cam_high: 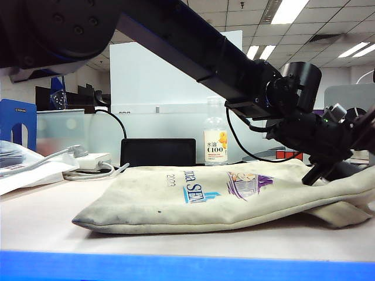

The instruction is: Take the glasses case out of the canvas bag and put it on the table.

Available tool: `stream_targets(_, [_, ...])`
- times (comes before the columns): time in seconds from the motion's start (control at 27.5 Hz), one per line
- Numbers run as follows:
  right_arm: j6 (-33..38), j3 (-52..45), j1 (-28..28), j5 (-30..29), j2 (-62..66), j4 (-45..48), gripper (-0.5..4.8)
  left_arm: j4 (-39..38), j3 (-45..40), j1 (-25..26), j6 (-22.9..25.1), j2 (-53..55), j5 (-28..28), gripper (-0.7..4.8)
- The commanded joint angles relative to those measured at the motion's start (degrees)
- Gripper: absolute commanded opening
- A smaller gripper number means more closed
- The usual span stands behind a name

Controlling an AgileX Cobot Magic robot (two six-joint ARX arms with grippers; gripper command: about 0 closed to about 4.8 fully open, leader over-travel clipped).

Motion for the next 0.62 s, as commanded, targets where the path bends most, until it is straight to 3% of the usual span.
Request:
stream_targets(0.04, [0.04,0.33,-0.02,-0.11,-0.07,0.83,0.23,8.26,1.07,1.36,-3.80,-0.39,8.26,-0.06])
stream_targets(0.18, [0.04,0.33,-0.02,-0.09,-0.07,0.85,0.23,13.81,5.88,3.89,-8.98,-0.83,21.27,-0.06])
stream_targets(0.44, [0.26,0.33,-0.09,-0.04,-0.07,4.57,0.23,7.87,8.57,8.76,-16.17,-7.15,33.27,-0.06])
stream_targets(0.51, [0.39,0.33,-0.11,0.61,-0.02,8.22,0.23,0.90,8.57,9.77,-13.77,-9.92,36.87,-0.06])
stream_targets(0.62, [3.91,0.33,-0.11,3.58,0.20,13.73,0.22,-17.75,8.57,10.51,-0.22,-14.56,37.79,-0.06])
